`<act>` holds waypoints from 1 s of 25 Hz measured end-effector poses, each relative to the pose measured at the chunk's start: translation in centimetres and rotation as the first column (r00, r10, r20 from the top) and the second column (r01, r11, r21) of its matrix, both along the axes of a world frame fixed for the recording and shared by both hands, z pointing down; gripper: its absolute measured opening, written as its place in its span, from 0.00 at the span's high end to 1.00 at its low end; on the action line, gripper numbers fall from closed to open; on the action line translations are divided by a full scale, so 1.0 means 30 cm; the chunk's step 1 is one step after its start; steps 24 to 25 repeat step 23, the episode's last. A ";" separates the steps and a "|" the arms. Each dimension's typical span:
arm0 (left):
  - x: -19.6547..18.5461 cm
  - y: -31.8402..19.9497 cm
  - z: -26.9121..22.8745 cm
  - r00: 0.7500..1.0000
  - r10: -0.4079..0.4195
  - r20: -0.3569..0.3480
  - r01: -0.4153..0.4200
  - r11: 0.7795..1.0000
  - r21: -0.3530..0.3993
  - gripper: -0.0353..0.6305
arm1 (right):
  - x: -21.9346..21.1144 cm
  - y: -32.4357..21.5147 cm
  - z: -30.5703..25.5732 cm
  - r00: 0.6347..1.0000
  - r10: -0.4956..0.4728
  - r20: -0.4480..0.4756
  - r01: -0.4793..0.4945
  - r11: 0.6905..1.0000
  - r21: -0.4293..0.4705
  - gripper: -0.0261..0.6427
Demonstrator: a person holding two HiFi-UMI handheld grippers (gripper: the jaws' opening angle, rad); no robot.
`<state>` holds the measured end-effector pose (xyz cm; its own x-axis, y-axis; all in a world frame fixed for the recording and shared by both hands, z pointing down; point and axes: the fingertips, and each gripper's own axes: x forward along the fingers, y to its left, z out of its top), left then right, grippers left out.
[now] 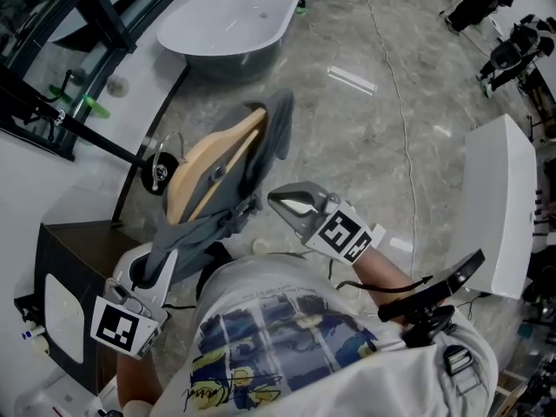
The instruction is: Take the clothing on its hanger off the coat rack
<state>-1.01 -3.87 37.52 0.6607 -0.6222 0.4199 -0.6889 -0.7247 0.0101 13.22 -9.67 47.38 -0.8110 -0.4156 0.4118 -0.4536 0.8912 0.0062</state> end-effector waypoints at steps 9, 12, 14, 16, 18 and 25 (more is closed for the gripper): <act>-0.018 0.043 0.007 1.000 -0.027 0.006 0.027 1.000 -0.005 0.94 | -0.024 0.022 -0.003 0.999 -0.032 -0.005 0.032 0.999 0.012 0.96; -0.013 0.060 0.008 1.000 -0.016 0.009 0.016 1.000 0.010 0.94 | -0.025 0.037 0.001 0.999 -0.045 -0.001 0.045 0.999 0.009 0.96; -0.019 0.061 0.008 1.000 -0.029 0.004 0.028 1.000 0.009 0.94 | -0.030 0.039 0.001 0.999 -0.053 -0.002 0.053 0.999 0.010 0.96; -0.042 0.051 0.005 0.999 -0.035 0.007 0.035 0.999 0.009 0.94 | -0.047 0.028 -0.002 0.998 -0.059 -0.002 0.059 0.998 0.012 0.96; -0.068 0.035 0.002 0.999 -0.041 0.013 0.040 0.999 0.010 0.94 | -0.065 0.014 -0.005 0.998 -0.062 -0.001 0.062 0.998 0.012 0.96; -0.094 0.023 0.003 0.997 -0.072 0.011 0.072 0.997 -0.005 0.94 | -0.054 0.027 0.000 0.998 -0.057 -0.003 0.057 0.998 0.009 0.96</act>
